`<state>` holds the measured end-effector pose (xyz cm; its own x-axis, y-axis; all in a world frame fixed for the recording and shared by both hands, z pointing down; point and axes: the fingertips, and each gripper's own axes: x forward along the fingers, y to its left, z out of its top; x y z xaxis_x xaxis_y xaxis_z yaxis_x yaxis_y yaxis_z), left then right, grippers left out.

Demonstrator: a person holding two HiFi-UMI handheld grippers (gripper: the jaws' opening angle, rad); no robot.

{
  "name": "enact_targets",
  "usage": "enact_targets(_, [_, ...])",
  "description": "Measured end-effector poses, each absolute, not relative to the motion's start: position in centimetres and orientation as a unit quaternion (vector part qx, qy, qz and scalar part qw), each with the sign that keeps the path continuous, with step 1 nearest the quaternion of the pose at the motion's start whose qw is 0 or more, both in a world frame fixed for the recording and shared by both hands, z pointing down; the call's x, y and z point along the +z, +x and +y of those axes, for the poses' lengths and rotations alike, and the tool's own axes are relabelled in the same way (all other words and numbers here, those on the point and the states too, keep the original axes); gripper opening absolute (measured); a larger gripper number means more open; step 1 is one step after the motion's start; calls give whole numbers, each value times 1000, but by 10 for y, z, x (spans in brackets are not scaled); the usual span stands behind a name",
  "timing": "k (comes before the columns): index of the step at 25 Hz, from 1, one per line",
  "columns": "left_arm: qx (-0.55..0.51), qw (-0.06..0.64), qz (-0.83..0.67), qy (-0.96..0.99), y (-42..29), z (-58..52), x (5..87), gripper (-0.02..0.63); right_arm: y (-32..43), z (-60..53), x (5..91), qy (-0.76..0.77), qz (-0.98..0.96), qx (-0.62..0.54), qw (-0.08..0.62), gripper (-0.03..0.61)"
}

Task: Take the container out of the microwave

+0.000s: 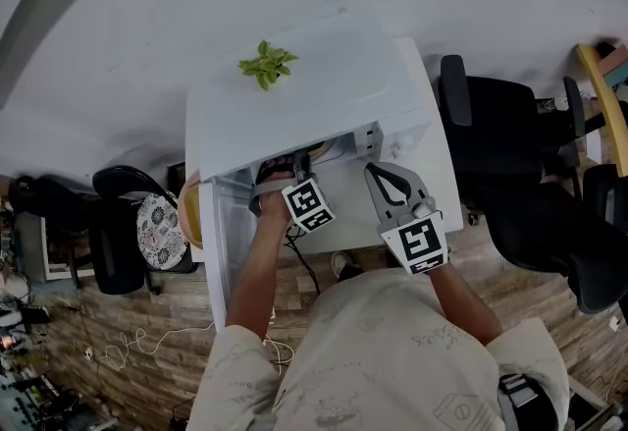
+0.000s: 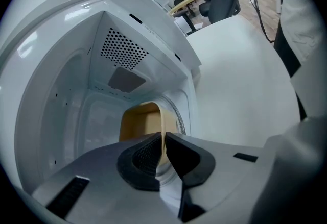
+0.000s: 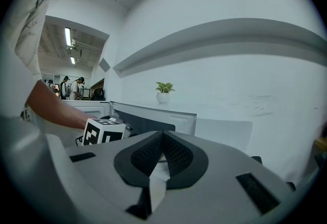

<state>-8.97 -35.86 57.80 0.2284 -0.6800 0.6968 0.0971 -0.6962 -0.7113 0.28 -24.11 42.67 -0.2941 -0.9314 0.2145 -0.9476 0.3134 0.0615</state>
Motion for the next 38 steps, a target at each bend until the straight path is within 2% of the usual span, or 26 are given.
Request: enact_targets(38, [-601,307,221,-704,-102,-342,571,23,-4,-231,430,569,-815,41,102,14])
